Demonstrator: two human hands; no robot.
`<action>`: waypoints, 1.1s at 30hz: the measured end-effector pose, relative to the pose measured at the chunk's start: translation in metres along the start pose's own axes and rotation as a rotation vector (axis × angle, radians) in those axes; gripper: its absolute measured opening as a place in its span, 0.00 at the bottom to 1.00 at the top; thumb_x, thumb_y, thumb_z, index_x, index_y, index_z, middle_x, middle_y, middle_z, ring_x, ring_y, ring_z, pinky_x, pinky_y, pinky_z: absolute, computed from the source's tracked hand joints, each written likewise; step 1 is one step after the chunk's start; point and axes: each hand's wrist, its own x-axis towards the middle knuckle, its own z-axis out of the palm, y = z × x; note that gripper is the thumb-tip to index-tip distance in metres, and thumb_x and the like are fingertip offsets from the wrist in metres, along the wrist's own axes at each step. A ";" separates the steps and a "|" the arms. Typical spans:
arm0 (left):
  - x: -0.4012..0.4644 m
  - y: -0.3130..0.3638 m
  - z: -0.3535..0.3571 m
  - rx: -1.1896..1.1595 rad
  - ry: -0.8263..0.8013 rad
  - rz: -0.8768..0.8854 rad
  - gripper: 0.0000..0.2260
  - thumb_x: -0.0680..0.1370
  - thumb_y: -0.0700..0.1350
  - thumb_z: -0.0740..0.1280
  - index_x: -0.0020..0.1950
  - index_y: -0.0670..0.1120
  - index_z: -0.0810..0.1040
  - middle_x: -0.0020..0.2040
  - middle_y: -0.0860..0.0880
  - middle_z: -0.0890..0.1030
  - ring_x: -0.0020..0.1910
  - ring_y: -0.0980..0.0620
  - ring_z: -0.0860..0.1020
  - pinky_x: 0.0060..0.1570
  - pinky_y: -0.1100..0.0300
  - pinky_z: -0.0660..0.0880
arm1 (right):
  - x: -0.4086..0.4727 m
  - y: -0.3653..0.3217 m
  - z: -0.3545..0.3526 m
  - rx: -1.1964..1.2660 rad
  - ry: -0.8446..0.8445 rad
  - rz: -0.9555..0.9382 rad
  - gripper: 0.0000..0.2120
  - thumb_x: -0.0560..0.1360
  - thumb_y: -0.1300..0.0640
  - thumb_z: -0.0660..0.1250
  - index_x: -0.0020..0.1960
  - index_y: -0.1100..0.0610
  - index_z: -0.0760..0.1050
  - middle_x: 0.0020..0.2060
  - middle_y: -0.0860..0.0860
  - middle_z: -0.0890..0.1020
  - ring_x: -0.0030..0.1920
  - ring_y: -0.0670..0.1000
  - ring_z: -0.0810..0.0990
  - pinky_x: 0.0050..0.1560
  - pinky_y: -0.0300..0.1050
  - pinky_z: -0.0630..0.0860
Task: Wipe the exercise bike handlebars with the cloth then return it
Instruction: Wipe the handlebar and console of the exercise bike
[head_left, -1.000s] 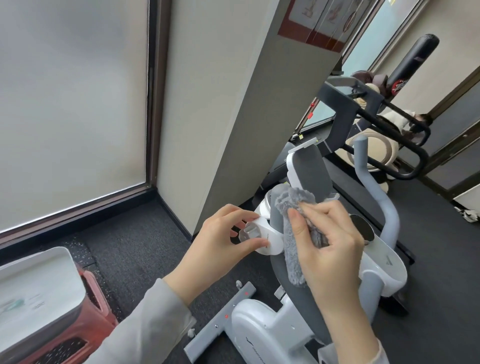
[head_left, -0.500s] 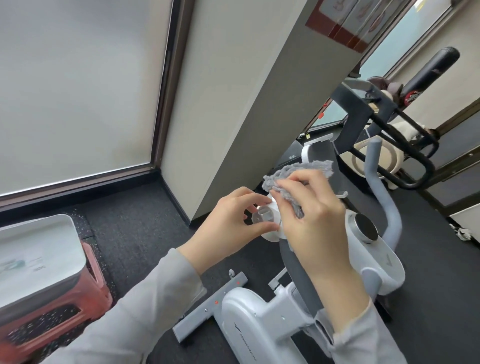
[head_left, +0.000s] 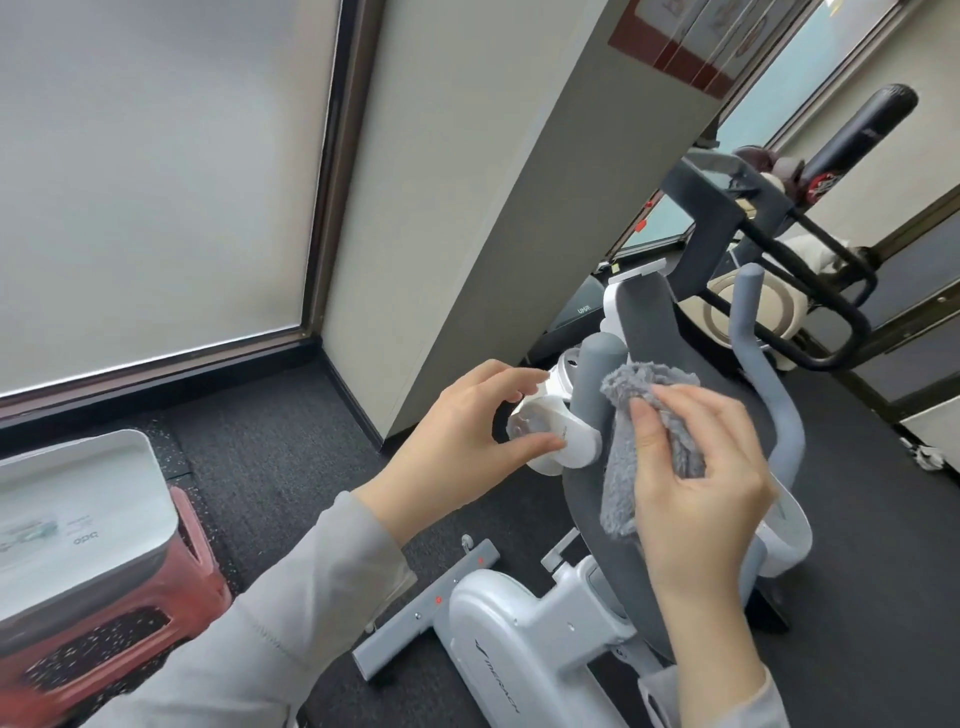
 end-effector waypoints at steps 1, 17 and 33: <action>0.001 0.003 0.002 0.002 -0.011 0.011 0.23 0.71 0.52 0.72 0.65 0.52 0.72 0.55 0.54 0.77 0.55 0.58 0.75 0.58 0.59 0.75 | 0.003 0.002 0.001 -0.007 -0.018 0.023 0.07 0.74 0.63 0.69 0.50 0.64 0.81 0.47 0.54 0.79 0.49 0.46 0.77 0.55 0.37 0.74; -0.006 0.029 0.031 0.663 -0.063 0.499 0.19 0.77 0.55 0.62 0.63 0.46 0.75 0.68 0.50 0.72 0.74 0.49 0.60 0.73 0.54 0.54 | -0.050 0.030 -0.022 0.001 -0.275 0.228 0.08 0.72 0.66 0.70 0.51 0.62 0.82 0.44 0.48 0.81 0.47 0.39 0.77 0.51 0.23 0.70; -0.026 0.036 0.089 0.725 -0.339 0.452 0.17 0.74 0.59 0.61 0.45 0.48 0.82 0.41 0.53 0.81 0.51 0.51 0.80 0.73 0.53 0.51 | -0.099 0.085 -0.095 -0.235 -0.392 0.267 0.08 0.71 0.65 0.71 0.50 0.59 0.83 0.46 0.50 0.82 0.43 0.52 0.83 0.42 0.50 0.80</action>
